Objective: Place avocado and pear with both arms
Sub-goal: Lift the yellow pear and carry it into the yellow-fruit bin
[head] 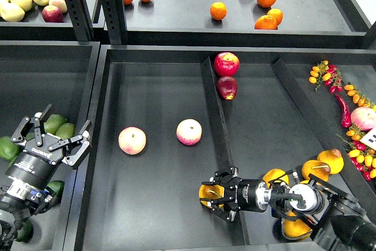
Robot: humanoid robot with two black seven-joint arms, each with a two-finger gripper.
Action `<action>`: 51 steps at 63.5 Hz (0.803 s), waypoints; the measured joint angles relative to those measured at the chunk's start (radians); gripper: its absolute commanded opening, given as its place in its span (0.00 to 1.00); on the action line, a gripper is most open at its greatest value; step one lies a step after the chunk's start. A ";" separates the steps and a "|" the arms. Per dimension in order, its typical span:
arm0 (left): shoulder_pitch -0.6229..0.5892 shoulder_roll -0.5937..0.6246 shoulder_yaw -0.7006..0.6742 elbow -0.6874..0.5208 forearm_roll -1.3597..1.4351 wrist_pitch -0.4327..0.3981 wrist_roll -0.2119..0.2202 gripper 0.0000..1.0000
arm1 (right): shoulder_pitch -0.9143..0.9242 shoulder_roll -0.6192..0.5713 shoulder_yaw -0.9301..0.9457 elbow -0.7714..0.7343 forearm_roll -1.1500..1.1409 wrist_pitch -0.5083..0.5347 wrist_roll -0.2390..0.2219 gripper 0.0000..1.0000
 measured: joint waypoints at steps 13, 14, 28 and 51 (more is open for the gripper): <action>0.000 0.000 0.003 0.001 0.000 0.000 0.000 0.99 | 0.009 -0.020 0.072 0.024 0.000 -0.002 0.000 0.25; 0.000 0.000 0.004 0.001 0.000 0.000 0.000 0.99 | 0.010 -0.023 0.078 0.028 0.000 -0.002 0.000 0.25; 0.000 0.000 0.015 0.001 0.000 0.000 0.000 0.99 | 0.010 -0.091 0.130 0.073 0.000 -0.005 0.000 0.25; 0.000 0.000 0.021 0.001 0.002 0.000 0.000 0.99 | -0.013 -0.239 0.160 0.160 0.016 -0.005 0.000 0.25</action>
